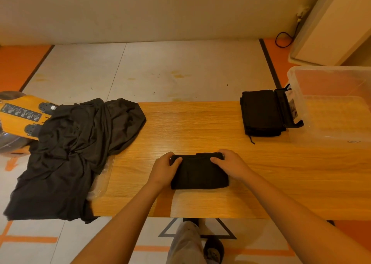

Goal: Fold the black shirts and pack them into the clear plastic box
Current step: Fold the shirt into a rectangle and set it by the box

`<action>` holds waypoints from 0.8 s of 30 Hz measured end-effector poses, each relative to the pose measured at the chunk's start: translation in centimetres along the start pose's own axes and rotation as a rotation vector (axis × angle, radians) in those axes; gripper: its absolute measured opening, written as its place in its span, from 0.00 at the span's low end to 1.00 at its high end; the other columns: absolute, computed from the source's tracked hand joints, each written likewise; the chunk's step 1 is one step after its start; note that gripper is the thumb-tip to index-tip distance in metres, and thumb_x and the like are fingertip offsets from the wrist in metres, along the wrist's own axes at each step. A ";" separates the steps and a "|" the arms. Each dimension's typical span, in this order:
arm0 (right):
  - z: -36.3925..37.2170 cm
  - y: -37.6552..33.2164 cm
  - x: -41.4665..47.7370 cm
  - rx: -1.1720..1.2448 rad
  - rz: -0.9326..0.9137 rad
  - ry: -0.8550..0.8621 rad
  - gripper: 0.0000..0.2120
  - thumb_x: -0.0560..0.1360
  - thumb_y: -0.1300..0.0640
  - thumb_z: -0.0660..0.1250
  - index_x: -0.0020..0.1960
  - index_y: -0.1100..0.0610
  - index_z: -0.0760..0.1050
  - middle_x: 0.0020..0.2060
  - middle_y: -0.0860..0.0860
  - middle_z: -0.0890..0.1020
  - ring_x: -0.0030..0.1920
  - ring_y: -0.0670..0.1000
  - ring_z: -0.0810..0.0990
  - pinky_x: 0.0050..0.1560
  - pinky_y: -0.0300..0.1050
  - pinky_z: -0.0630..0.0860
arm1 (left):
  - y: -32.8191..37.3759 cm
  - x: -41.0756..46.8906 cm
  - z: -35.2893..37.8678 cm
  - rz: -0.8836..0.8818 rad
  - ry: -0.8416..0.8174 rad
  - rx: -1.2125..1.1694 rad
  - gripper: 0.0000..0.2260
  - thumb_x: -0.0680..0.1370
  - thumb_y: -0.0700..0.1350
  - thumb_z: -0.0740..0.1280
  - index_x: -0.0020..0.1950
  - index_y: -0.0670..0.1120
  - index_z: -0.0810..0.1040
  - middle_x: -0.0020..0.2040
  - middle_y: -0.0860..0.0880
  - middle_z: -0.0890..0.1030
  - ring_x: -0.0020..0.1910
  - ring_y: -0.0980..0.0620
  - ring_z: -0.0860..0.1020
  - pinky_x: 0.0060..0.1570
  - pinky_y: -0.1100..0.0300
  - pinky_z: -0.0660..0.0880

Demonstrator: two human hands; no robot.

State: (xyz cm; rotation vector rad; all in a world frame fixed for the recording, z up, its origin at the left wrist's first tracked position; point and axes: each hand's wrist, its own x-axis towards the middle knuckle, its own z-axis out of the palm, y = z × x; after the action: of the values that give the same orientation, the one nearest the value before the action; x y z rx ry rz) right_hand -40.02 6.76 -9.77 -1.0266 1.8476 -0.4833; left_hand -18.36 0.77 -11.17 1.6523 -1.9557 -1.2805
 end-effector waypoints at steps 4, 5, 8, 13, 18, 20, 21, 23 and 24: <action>1.0 0.2 1.0 -0.105 0.059 0.114 0.10 0.78 0.49 0.64 0.53 0.55 0.75 0.48 0.48 0.77 0.53 0.51 0.78 0.48 0.43 0.75 | -0.7 0.6 0.8 -0.049 0.051 0.079 0.07 0.81 0.50 0.63 0.48 0.48 0.73 0.38 0.50 0.78 0.38 0.51 0.78 0.34 0.59 0.71; 1.2 0.3 1.1 -0.120 0.072 0.137 0.08 0.78 0.48 0.65 0.49 0.53 0.74 0.45 0.47 0.77 0.50 0.50 0.78 0.45 0.42 0.75 | -0.9 0.5 1.0 -0.039 0.063 0.134 0.07 0.81 0.51 0.62 0.49 0.48 0.72 0.36 0.51 0.77 0.36 0.52 0.77 0.32 0.59 0.70; 1.6 0.8 1.2 -0.237 0.108 0.218 0.12 0.77 0.43 0.64 0.45 0.51 0.69 0.37 0.45 0.74 0.40 0.48 0.76 0.34 0.40 0.69 | -1.4 0.3 1.1 0.007 0.090 0.353 0.10 0.82 0.54 0.59 0.51 0.48 0.68 0.35 0.52 0.75 0.33 0.53 0.75 0.28 0.60 0.67; 2.0 1.6 0.0 -0.390 0.076 0.380 0.16 0.76 0.38 0.62 0.48 0.51 0.66 0.33 0.44 0.71 0.31 0.43 0.70 0.29 0.38 0.63 | -1.2 -0.1 1.0 0.007 0.105 0.729 0.16 0.82 0.60 0.53 0.56 0.47 0.65 0.30 0.55 0.69 0.27 0.55 0.70 0.25 0.61 0.62; 3.3 1.7 -0.4 -0.614 -0.230 0.547 0.13 0.72 0.49 0.73 0.42 0.54 0.71 0.33 0.47 0.74 0.32 0.45 0.71 0.27 0.39 0.67 | -1.0 -0.1 1.0 0.015 0.169 0.689 0.16 0.80 0.61 0.58 0.52 0.49 0.64 0.32 0.54 0.75 0.27 0.55 0.73 0.25 0.61 0.65; 3.6 1.4 -0.3 -0.666 -0.290 0.566 0.12 0.67 0.53 0.78 0.39 0.54 0.74 0.32 0.48 0.75 0.32 0.47 0.72 0.28 0.40 0.68 | -0.8 0.2 0.8 0.058 0.181 0.682 0.15 0.80 0.60 0.60 0.49 0.49 0.63 0.34 0.53 0.76 0.28 0.54 0.74 0.27 0.59 0.70; 3.7 1.1 -0.3 -0.656 -0.286 0.558 0.11 0.68 0.54 0.77 0.40 0.54 0.75 0.33 0.48 0.76 0.33 0.47 0.73 0.31 0.41 0.70 | -0.7 0.3 0.6 0.065 0.180 0.676 0.15 0.79 0.60 0.60 0.49 0.49 0.63 0.34 0.54 0.76 0.29 0.54 0.74 0.28 0.59 0.71; 3.7 0.3 -0.5 -0.602 -0.238 0.543 0.07 0.73 0.52 0.72 0.45 0.54 0.76 0.38 0.48 0.78 0.39 0.48 0.75 0.38 0.42 0.72 | -0.4 0.5 0.4 0.065 0.169 0.668 0.15 0.79 0.60 0.60 0.49 0.50 0.61 0.33 0.54 0.76 0.28 0.54 0.73 0.29 0.58 0.71; 3.7 0.0 -0.5 -0.577 -0.217 0.527 0.05 0.75 0.52 0.69 0.47 0.54 0.76 0.40 0.48 0.79 0.42 0.48 0.76 0.41 0.43 0.72 | -0.3 0.4 0.4 0.069 0.170 0.661 0.15 0.79 0.60 0.60 0.49 0.50 0.61 0.32 0.54 0.75 0.28 0.54 0.73 0.29 0.58 0.71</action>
State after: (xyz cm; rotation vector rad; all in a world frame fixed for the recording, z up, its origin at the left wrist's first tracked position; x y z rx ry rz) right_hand -36.72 7.57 -11.29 -1.6117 2.4355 -0.3734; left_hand -18.54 0.61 -11.78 1.8568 -2.4501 -0.4522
